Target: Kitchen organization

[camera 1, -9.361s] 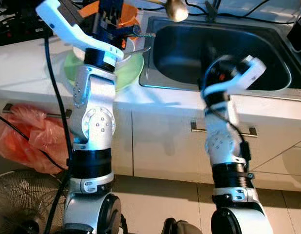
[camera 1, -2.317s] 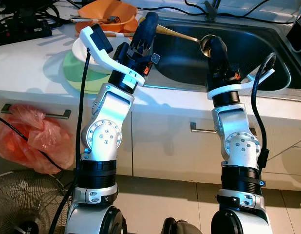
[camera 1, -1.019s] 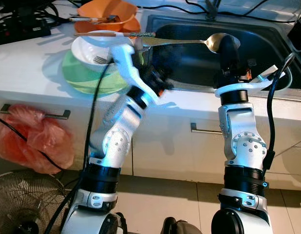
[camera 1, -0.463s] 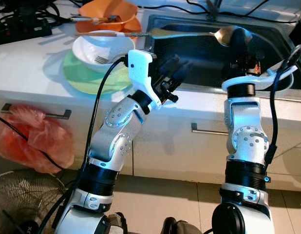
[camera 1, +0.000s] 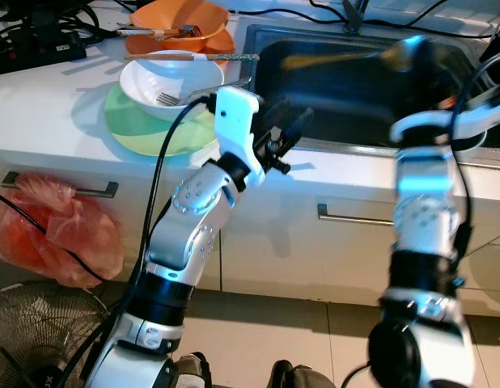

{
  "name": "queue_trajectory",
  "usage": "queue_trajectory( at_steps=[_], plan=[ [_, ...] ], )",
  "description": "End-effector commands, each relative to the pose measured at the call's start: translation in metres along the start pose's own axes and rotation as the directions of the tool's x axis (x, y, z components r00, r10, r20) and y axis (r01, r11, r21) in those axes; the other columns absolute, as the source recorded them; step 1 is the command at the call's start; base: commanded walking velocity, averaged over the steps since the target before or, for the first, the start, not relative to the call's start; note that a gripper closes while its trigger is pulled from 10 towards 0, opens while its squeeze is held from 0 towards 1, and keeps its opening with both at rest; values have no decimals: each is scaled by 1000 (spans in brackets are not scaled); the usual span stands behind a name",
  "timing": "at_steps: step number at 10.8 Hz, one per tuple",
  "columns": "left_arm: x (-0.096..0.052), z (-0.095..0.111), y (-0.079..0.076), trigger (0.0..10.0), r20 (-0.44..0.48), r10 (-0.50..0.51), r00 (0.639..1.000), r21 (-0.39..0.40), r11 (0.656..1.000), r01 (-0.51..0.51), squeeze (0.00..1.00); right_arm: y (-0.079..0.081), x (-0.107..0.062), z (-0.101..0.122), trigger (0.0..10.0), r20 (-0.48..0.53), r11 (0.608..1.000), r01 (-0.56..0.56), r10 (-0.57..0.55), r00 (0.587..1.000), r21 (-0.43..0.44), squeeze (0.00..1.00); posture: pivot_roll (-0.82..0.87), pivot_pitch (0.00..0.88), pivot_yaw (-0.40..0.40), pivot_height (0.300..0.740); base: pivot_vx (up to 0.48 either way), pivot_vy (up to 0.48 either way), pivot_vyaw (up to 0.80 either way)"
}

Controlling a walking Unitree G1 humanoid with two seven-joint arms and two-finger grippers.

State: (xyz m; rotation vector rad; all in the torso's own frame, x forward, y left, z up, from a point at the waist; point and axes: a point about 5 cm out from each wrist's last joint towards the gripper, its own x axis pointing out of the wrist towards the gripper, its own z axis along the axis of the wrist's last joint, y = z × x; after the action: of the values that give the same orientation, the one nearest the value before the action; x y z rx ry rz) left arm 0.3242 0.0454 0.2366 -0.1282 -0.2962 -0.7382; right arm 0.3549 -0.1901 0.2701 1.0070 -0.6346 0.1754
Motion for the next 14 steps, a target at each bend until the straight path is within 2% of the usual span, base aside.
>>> queue_trajectory(
  at_steps=[1, 2, 4, 5, 6, 7, 8, 9, 10, 12, 14],
  plan=[
    [0, -5, -3, 10000, -21, -10, 1000, 12, 1000, 10, 0, -1, 4, 6, 10000, 27, 999, 15, -14, 1000, -42, 0, 120, 136, -54, 740, 0, 0, 0],
    [0, -6, -3, 10000, -29, -9, 1000, 28, 1000, 10, 0, -1, 7, 5, 10000, 18, 994, 9, -8, 1000, -109, 0, 120, 135, -53, 740, 0, 0, 0],
    [0, -8, -2, 10000, -44, -8, 999, 46, 999, 10, 0, -4, 21, -1, 10000, -44, 959, -17, 5, 999, -283, 0, 129, 139, -59, 740, 0, 0, 0],
    [-1, -9, -2, 10000, -46, -9, 999, 49, 999, 11, 0, -6, 24, -3, 10000, -61, 945, -14, -7, 998, -328, 0, 129, 140, -59, 740, 0, 0, 0],
    [-2, -10, -3, 10000, -50, -8, 999, 53, 999, 11, 0, -3, 29, -13, 10000, -117, 907, -70, 23, 993, -416, 0, 130, 141, -61, 740, 0, 0, 0],
    [-3, -11, -3, 10000, -58, -12, 998, 58, 998, 15, 0, 1, 33, -28, 10000, -187, 873, -137, 54, 981, -468, 0, 131, 141, -61, 740, 0, 0, 0],
    [-3, -12, -4, 10000, -64, -19, 998, 61, 998, 23, 0, -2, 33, -36, 10000, -218, 863, -132, 26, 976, -488, 0, 135, 140, -63, 740, 0, 0, 0],
    [-3, -13, -5, 10000, -68, -19, 998, 69, 997, 23, 0, -9, 31, -50, 10000, -294, 798, -176, -2, 956, -577, 0, 143, 141, -64, 740, 0, 0, 0],
    [-3, -13, -4, 10000, -68, -18, 998, 70, 997, 22, 0, -10, 30, -53, 10000, -309, 784, -190, -2, 951, -591, 0, 143, 141, -64, 740, 0, 0, 0],
    [-6, -13, -3, 10000, -73, -7, 997, 78, 997, 13, 0, -21, 28, -59, 10000, -360, 729, -202, -64, 931, -654, 0, 155, 143, -71, 740, 0, 0, 0],
    [-8, -13, -3, 10000, -78, -2, 997, 81, 997, 9, 0, -24, 29, -57, 10000, -374, 670, -234, -70, 925, -705, 0, 163, 147, -73, 740, 0, 0, 0]
  ],
)
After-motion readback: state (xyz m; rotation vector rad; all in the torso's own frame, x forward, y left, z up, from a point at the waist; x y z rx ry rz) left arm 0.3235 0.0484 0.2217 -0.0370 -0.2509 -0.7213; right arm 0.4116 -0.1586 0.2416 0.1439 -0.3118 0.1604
